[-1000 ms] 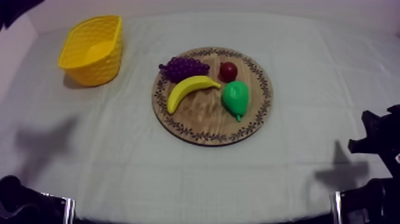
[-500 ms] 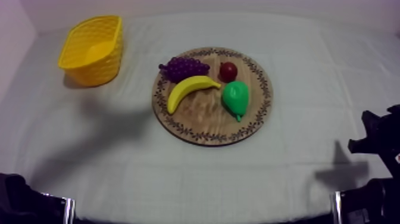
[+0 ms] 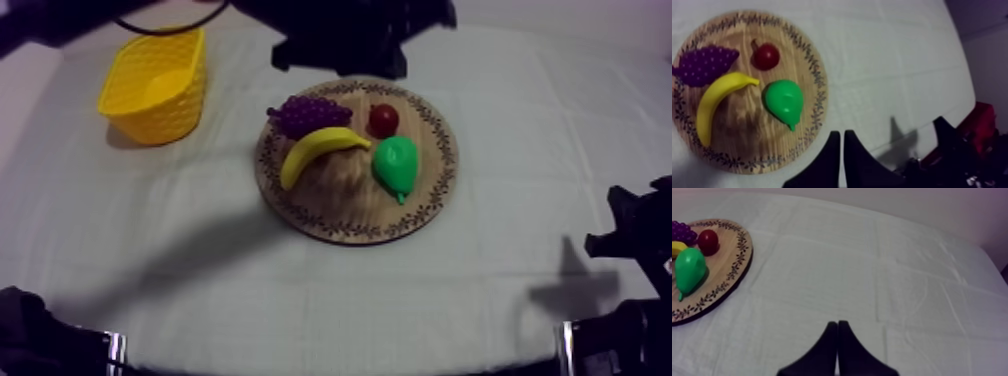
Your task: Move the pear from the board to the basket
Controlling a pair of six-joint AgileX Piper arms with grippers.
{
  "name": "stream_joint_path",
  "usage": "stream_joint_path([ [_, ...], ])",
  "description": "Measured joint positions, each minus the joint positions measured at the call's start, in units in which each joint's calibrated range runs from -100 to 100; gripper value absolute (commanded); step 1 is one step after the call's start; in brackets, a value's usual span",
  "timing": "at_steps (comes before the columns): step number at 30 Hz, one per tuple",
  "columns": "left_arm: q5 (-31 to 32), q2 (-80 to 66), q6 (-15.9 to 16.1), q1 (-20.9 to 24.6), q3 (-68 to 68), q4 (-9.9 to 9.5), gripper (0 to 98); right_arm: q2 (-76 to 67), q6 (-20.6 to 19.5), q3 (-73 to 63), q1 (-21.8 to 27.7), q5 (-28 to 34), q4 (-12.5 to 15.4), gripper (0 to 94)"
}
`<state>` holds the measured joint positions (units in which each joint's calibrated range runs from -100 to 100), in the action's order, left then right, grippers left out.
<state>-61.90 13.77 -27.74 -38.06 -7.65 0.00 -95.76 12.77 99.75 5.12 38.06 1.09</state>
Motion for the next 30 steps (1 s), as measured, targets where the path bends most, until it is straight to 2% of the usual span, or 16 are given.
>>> stream_joint_path([
  [4, 1.46, 3.78, 0.89, 0.07, 2.45, 1.32, 0.9, 0.0, 0.0, 0.0, 0.0, 0.0, 0.0, 0.3],
  [12, 0.56, 8.76, 1.06, -0.45, -0.34, 0.97, 2.0, 0.0, 0.0, 0.0, 0.07, 0.0, 0.0, 0.3],
  [14, 0.13, 9.33, 0.7, -0.52, -0.8, 0.63, 9.3, 0.0, 0.0, 0.0, 0.08, 0.0, 0.0, 0.3],
  [15, -0.01, 9.55, 0.49, -0.52, -0.8, 0.51, 16.1, 0.0, 0.0, 0.0, 0.08, 0.0, 0.0, 0.3],
  [17, -0.23, 10.18, 0.06, -0.48, -0.73, 0.0, 37.1, 0.0, 0.0, 0.0, 0.08, 0.0, 0.0, 0.3],
  [19, -0.52, 10.84, -0.33, -0.36, -0.73, 0.0, 51.3, 0.0, 0.0, 0.0, 0.12, 0.0, 0.0, 0.3],
  [22, -1.2, 11.79, -1.16, 0.15, -1.04, 0.0, 60.5, 0.0, 0.0, 0.0, 0.12, 0.0, 0.0, 0.3],
  [26, -2.27, 12.42, -3.15, 0.73, -2.03, -0.94, 72.3, 0.0, 0.0, 0.0, 0.12, 0.0, 0.0, 0.3],
  [30, -6.76, 12.92, -5.44, 1.05, -4.92, -2.35, 78.1, 0.0, 0.0, 0.0, 0.12, 0.0, 0.0, 0.3],
])
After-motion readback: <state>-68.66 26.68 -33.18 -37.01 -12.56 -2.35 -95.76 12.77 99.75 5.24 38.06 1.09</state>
